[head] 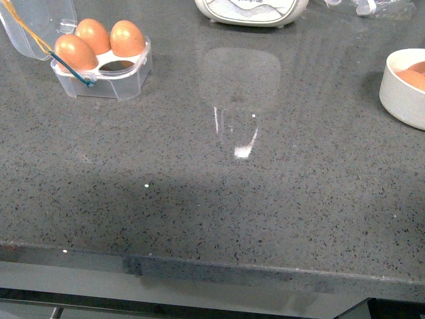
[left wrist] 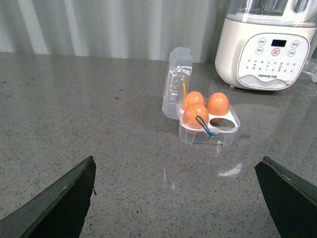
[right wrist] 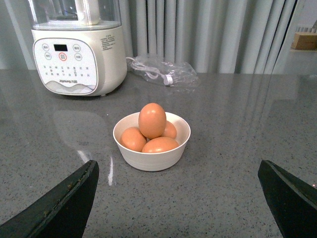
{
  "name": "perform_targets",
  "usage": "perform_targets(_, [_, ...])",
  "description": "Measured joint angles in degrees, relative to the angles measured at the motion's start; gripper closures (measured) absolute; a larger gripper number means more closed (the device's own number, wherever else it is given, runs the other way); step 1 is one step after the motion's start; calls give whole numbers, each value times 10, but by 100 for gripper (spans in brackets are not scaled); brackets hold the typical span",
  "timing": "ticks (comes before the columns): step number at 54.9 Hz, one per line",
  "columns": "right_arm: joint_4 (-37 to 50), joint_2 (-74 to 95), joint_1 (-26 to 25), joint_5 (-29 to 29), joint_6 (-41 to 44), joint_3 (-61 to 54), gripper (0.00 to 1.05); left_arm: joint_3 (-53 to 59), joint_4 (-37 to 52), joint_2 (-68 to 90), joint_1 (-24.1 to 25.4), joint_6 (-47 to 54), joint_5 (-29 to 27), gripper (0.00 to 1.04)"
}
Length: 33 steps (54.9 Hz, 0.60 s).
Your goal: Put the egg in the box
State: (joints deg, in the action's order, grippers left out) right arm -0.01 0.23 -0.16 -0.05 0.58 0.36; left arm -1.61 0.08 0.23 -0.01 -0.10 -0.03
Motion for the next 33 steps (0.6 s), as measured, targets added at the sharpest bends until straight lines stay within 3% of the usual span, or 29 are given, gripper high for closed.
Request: perform_targets(33, [0, 0, 0, 0, 0, 0, 7, 0, 0, 0, 0, 0, 0, 7])
